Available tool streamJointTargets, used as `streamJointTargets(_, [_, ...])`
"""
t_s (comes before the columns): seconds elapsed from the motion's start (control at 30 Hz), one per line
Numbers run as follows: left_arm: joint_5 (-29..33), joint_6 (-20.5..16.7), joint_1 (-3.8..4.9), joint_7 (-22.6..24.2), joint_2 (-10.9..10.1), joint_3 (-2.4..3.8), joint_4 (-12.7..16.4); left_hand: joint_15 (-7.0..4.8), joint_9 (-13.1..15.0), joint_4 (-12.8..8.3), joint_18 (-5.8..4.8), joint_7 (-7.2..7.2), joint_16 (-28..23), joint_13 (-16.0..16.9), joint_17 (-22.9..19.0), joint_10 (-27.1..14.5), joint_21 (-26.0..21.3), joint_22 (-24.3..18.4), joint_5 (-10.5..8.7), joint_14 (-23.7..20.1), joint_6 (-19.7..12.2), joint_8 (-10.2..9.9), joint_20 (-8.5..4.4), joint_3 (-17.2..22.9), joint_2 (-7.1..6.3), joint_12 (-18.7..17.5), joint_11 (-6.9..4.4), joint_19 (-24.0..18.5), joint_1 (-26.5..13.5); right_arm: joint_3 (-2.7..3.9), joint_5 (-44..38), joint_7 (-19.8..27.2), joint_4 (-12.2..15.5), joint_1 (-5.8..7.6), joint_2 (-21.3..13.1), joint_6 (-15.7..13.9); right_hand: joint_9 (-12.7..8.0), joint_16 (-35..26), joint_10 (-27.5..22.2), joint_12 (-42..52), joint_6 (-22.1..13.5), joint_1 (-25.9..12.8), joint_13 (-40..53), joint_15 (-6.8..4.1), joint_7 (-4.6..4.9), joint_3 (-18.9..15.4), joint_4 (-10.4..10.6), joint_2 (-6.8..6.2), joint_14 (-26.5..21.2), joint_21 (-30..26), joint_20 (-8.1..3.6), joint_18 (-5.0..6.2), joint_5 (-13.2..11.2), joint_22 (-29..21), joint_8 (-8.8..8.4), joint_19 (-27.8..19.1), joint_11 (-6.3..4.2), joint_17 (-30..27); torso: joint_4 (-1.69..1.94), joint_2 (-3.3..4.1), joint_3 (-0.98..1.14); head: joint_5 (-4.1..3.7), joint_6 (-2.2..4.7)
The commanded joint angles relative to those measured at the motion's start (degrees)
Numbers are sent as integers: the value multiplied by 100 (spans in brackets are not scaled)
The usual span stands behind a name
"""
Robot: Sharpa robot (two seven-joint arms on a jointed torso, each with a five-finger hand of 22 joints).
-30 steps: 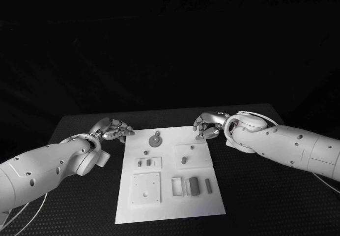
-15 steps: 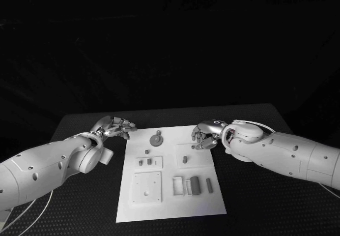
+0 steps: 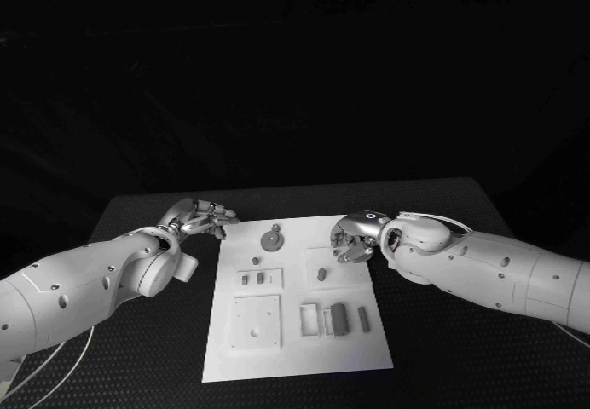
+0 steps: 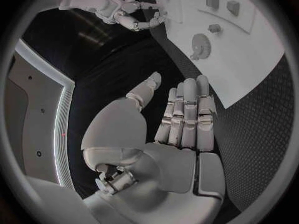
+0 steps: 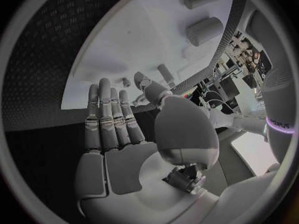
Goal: Assemble the parts on the task board
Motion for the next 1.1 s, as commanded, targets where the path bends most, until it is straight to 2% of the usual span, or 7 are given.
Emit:
streamJointTargets(0.03, [58,91,8,85,21,4,9,-1,-5,4,80,-6,-8,9,10,-23,-17,-7,-21,59,-44,33,1,-49,31,4,-5,61,48,-18,-241,-64,9,-35,31,-84,-35,-29,23,-19,-116,213,-17,-21,-66,80,-9,27,-55,-29,-7,24,12,21,-65,-63,-22,27,-1,-1,-8,-1,-13])
streamJointTargets(0.1, [58,102,8,73,25,4,8,-2,-6,4,82,-5,-6,11,14,-24,-17,-7,-21,66,-48,33,-1,-56,33,5,-7,70,50,-24,-321,-102,-3,-48,44,-130,-42,-30,89,-7,-116,310,-18,-31,-79,94,-7,42,-54,-26,-1,17,11,41,-64,-73,-39,57,-2,1,-3,0,-17])
streamJointTargets(0.2, [58,112,8,65,24,4,5,-3,-13,5,84,5,-4,12,22,-34,-18,-8,-22,79,-75,23,-2,-79,33,3,-6,87,42,-35,-464,-149,-45,-62,66,-246,-42,-13,274,62,-53,333,16,-62,-32,69,0,57,-18,7,1,21,11,83,-31,-38,-76,114,-1,-1,-1,-3,-18])
streamJointTargets(0.4, [58,113,8,50,23,4,-5,-2,-16,6,85,11,-7,12,26,-42,-22,-10,-22,83,-88,19,-2,-96,35,1,-5,93,34,-52,-469,-111,-53,-79,99,-277,-63,45,478,105,37,324,61,-125,80,45,6,76,117,81,-11,62,11,156,8,87,-142,240,-2,1,-4,7,-27])
streamJointTargets(0.5, [58,112,8,47,24,4,-4,-1,-17,6,86,13,-7,12,28,-45,-23,-11,-22,85,-92,19,-2,-101,37,0,-4,96,32,-56,-469,-95,-53,-92,115,-326,-77,88,579,128,78,307,91,-169,91,42,8,96,198,122,-17,89,11,188,23,167,-184,309,-4,2,-1,7,-25])
streamJointTargets(0.93, [58,117,7,19,26,4,-10,-6,-21,4,99,18,3,15,46,-59,-18,-9,-22,121,-106,22,-10,-130,52,1,-6,141,38,-75,-553,-137,-51,-117,131,-274,-85,332,1056,263,423,168,275,-339,-41,39,27,230,454,282,-98,121,10,311,181,487,-379,597,-4,0,-3,2,-48])
streamJointTargets(1.1, [57,134,7,14,29,4,-8,-7,-22,4,102,18,7,17,52,-62,-17,-8,-22,133,-108,24,-11,-137,56,1,-8,153,41,-80,-604,-159,-59,-122,147,-301,-84,360,1123,267,484,135,314,-375,-69,64,23,271,523,305,-139,121,11,321,206,573,-411,642,-4,0,-3,2,-48])
